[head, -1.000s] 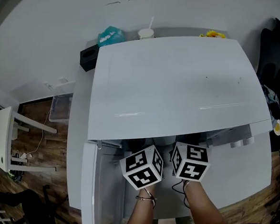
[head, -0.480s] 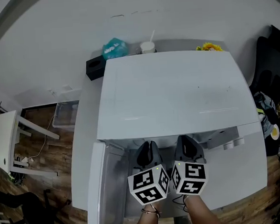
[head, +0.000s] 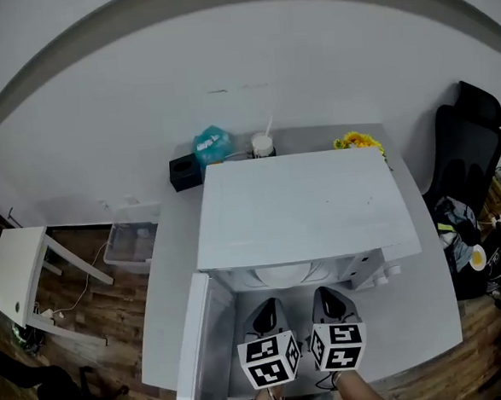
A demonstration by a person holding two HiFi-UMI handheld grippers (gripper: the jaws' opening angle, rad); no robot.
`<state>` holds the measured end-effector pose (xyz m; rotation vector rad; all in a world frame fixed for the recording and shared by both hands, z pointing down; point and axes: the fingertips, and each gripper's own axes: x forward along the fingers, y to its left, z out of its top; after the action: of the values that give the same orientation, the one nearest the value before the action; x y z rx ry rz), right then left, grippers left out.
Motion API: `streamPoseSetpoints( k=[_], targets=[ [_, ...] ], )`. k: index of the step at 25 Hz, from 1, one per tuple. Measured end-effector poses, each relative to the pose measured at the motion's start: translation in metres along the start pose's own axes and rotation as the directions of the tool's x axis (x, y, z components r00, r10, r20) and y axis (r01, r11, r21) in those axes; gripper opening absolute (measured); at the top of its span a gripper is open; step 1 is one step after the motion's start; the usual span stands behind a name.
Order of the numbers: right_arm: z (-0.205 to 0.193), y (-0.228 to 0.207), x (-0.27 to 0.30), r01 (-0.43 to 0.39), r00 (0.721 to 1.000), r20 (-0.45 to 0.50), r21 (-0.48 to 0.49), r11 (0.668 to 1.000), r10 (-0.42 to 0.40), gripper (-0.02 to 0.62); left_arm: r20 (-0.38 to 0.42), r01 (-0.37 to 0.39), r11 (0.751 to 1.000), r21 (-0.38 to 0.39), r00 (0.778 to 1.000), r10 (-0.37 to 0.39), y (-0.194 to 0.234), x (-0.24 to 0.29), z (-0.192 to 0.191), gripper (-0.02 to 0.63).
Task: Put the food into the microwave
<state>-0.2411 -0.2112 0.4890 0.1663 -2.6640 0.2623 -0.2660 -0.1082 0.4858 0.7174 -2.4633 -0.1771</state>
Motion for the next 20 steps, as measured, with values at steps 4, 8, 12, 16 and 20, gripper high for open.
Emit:
streamPoseSetpoints(
  k=[4, 8, 12, 16, 20],
  targets=[
    [0.007, 0.001, -0.026, -0.032, 0.999, 0.004, -0.044, 0.999, 0.032, 0.017, -0.026, 0.019, 0.998, 0.055, 1.0, -0.018, -0.009, -0.029, -0.003, 0.005],
    [0.013, 0.012, -0.046, -0.06, 0.998, 0.014, -0.074, 0.995, 0.061, 0.017, -0.044, 0.047, 0.997, 0.066, 0.998, -0.044, -0.021, -0.05, -0.004, 0.005],
    [0.018, 0.032, -0.067, -0.109, 0.993, 0.035, -0.132, 0.985, 0.115, 0.017, -0.013, 0.087, 0.993, 0.078, 0.996, -0.086, -0.035, -0.072, 0.01, 0.005],
    [0.012, 0.043, -0.088, -0.13, 0.988, 0.055, -0.175, 0.976, 0.141, 0.017, 0.03, 0.106, 0.987, 0.121, 0.993, -0.111, -0.04, -0.092, 0.016, 0.005],
    [0.007, 0.047, -0.108, -0.157, 0.985, 0.049, -0.14, 0.978, 0.165, 0.017, 0.024, 0.097, 0.985, 0.14, 0.995, -0.102, -0.04, -0.108, 0.006, 0.005]
  ],
)
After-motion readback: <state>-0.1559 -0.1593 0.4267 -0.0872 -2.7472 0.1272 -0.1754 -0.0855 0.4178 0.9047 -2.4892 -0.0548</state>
